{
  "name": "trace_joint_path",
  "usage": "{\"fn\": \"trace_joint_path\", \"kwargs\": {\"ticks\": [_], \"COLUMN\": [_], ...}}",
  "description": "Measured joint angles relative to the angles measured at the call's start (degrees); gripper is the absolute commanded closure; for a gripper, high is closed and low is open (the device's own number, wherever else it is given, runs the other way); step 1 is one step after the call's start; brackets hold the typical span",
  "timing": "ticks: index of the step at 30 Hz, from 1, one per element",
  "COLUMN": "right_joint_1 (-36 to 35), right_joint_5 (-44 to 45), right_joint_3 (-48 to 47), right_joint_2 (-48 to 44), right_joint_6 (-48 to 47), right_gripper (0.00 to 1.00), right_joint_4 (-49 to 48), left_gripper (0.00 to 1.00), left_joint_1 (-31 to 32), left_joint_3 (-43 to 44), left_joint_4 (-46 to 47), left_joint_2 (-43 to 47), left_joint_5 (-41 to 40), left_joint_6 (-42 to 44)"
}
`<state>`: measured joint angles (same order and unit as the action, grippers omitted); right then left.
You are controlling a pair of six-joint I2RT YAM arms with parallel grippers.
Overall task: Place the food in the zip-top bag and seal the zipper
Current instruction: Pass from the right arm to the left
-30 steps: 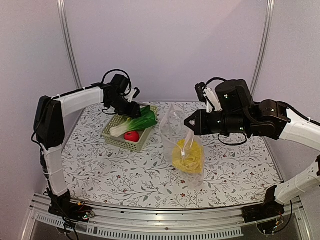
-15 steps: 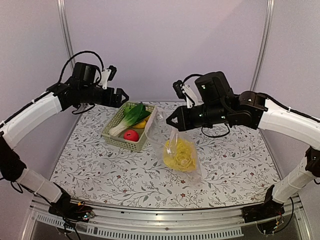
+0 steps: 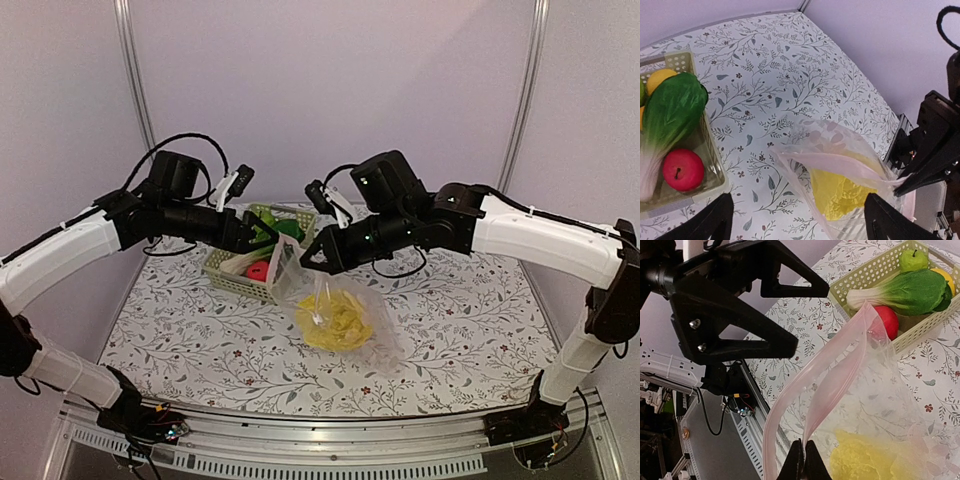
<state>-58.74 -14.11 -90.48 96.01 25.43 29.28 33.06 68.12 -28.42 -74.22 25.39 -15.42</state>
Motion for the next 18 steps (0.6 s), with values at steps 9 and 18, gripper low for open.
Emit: {"fn": "trace_joint_path", "kwargs": {"ticks": [9, 18], "right_joint_1": [0.02, 0.98], "right_joint_5": [-1.73, -1.68], "right_joint_3": [0.0, -0.33], "right_joint_2": [0.61, 1.03], "right_joint_6": [0.04, 0.44], "right_gripper": [0.97, 0.93], "right_joint_4": [-0.66, -0.83], "left_gripper": [0.53, 1.0], "left_joint_1": [0.17, 0.33], "left_joint_3": [-1.9, -5.84], "left_joint_4": [1.03, 5.27], "left_joint_2": [-3.8, -5.05], "left_joint_5": [3.89, 9.2], "left_joint_6": [-6.56, -13.53]}}
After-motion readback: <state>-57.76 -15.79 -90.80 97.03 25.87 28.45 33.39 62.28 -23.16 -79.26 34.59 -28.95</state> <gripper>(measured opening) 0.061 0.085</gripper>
